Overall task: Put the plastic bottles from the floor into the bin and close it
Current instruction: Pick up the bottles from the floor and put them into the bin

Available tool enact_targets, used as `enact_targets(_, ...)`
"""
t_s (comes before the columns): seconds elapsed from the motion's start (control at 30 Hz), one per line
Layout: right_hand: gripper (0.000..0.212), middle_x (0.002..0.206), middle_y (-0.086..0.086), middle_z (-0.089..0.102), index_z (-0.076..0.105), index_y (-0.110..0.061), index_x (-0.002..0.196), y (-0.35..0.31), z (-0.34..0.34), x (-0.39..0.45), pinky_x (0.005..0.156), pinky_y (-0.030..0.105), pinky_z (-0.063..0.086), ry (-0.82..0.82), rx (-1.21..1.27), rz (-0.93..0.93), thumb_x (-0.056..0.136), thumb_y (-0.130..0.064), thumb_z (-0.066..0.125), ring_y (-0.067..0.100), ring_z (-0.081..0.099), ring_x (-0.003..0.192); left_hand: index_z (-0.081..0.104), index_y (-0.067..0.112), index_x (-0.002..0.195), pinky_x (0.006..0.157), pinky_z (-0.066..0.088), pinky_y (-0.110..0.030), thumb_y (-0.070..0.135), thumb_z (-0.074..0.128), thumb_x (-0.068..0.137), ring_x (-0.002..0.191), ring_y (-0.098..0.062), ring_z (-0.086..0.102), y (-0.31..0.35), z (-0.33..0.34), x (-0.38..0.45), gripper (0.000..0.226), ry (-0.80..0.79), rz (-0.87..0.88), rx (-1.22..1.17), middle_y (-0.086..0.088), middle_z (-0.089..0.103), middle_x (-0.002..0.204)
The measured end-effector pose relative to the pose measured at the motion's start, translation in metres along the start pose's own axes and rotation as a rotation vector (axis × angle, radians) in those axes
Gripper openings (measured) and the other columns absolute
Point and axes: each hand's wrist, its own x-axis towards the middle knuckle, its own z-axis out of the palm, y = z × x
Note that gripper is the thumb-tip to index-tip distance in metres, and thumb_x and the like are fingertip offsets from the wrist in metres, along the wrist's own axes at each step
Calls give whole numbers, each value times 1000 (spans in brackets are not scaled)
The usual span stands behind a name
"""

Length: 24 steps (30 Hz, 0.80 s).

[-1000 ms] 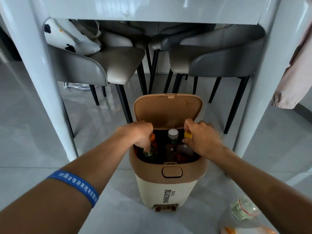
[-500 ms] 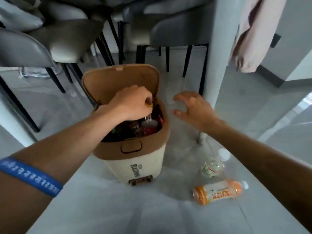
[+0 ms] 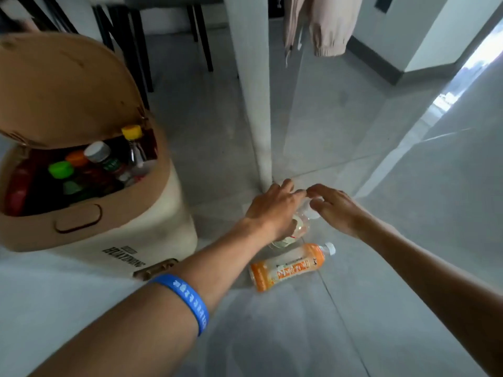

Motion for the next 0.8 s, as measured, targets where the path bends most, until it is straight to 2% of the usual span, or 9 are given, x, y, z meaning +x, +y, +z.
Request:
enact_targets(0.1,24,120,12,64,60,-19,113,11,-3,3,80,37,46,17,231,62,96,-26,45,29,59,103,57,19,130,83,51,-40,20,69,88,116,-27,57,-10,8,6,44,-29,34,-12,-3,55,131)
enact_targets(0.17,23,108,10,67,62,-18,106,7,1,5,68,32,46,-9,263,52,96,-33,49,28,64,91,52,17,132,88,52,-40,29,76,82,117,-26,57,-16,10,3,56,-57,21,-57,-2,56,134)
enact_targets(0.27,29,102,-2,68,64,-24,108,-7,14,10,69,31,50,-149,212,-3,91,-46,56,17,68,81,45,18,139,90,52,-39,32,78,82,118,-29,60,-24,12,-1,68,-10,-69,-213,-7,60,137)
enact_targets(0.37,24,101,1,69,65,-21,108,-9,24,12,69,30,50,-169,360,17,95,-37,53,18,66,81,61,18,119,76,46,-28,28,74,85,106,-28,66,-30,12,-1,38,86,-120,-223,-6,70,120)
enact_targets(0.43,18,112,6,65,63,-21,111,11,31,9,72,30,47,-122,450,92,96,-21,52,23,60,95,66,19,107,72,45,-27,28,74,84,98,-27,66,-33,8,-5,26,100,-167,-155,-4,72,112)
enact_targets(0.5,45,132,5,55,53,-25,129,39,44,1,90,36,45,-221,103,88,86,-14,62,27,51,118,66,20,103,72,50,-31,27,74,80,94,-28,67,-37,4,-10,26,82,-185,-103,-4,73,109)
enact_targets(0.57,74,144,1,46,36,-28,143,58,67,-10,105,42,37,-371,-338,80,77,-21,69,28,43,130,66,20,104,74,52,-33,26,74,78,96,-30,67,-40,-3,-17,28,78,-195,-90,-6,73,109)
enact_targets(0.7,68,135,-2,48,34,-33,139,58,96,-16,100,45,34,-336,-672,10,78,-25,63,24,45,123,66,22,107,75,51,-33,25,72,78,99,-33,66,-47,-30,-32,30,110,-191,-73,-8,73,109)
enact_targets(0.8,65,119,-8,57,41,-39,127,32,86,-6,92,40,37,-259,-618,30,68,-36,67,17,56,108,67,22,104,76,54,-35,29,74,78,95,-33,66,-54,-80,-40,28,172,-153,-61,-8,73,106)
